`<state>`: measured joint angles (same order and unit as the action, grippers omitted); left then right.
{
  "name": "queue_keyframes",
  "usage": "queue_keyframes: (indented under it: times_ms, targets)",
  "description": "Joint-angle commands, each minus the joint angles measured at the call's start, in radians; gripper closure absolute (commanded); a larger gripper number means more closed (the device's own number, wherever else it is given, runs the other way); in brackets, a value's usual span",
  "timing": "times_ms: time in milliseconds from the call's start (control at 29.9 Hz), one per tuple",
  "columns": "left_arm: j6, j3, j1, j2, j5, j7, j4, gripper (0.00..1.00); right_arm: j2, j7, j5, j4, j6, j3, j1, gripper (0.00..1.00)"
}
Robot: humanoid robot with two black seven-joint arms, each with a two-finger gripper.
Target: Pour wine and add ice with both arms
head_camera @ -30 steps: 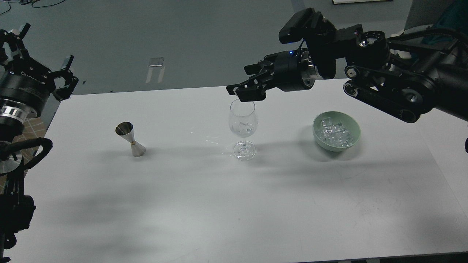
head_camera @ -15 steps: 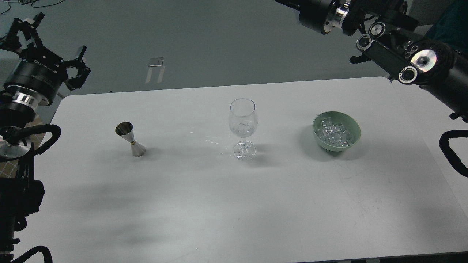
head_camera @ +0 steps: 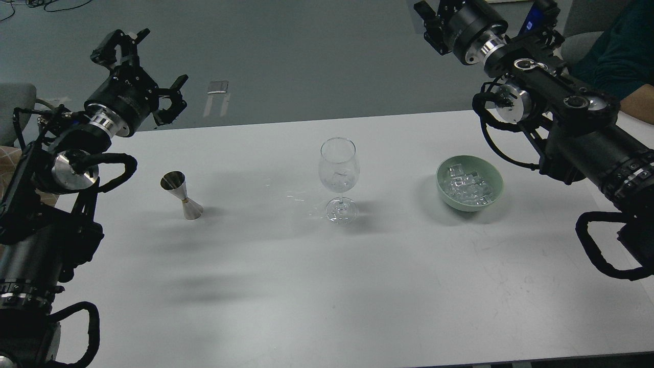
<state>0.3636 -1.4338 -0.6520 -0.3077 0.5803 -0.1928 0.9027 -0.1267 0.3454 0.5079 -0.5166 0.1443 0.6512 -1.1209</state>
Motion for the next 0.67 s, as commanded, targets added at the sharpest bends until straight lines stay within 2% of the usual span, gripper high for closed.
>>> queue_keyframes:
  times_ms: [0, 134, 201, 267, 334, 401, 501, 635]
  targets:
    - [-0.047, 0.009, -0.009, 0.03, 0.001, 0.029, -0.001, 0.02, 0.022, 0.0, -0.005, -0.003, 0.001, 0.092, 0.055, 0.0]
    - [-0.132, 0.012, -0.024, 0.061, 0.003, 0.075, -0.001, 0.02, 0.045, 0.0, -0.005, -0.005, 0.001, 0.159, 0.081, 0.0]
    - [-0.147, 0.013, -0.037, 0.073, 0.003, 0.117, -0.002, 0.02, 0.048, 0.0, -0.005, -0.007, 0.001, 0.194, 0.084, 0.0]
    - [-0.132, 0.016, -0.043, 0.073, 0.003, 0.125, -0.002, 0.02, 0.048, 0.0, -0.005, -0.008, 0.001, 0.205, 0.084, 0.0]
    - [-0.072, 0.021, -0.052, 0.067, 0.001, 0.124, -0.001, 0.02, 0.048, 0.001, -0.006, -0.008, 0.001, 0.222, 0.084, 0.0]
    - [0.038, 0.021, -0.073, 0.055, 0.001, 0.119, -0.008, 0.02, 0.05, 0.001, -0.006, -0.008, 0.001, 0.254, 0.087, 0.0]
    - [0.107, 0.029, -0.084, 0.05, 0.01, 0.113, -0.034, 0.02, 0.048, 0.001, -0.006, -0.01, 0.003, 0.275, 0.105, 0.0]
    - [0.066, 0.091, -0.138, 0.053, 0.015, 0.111, -0.119, 0.02, 0.05, 0.015, -0.006, -0.014, 0.012, 0.28, 0.121, 0.0]
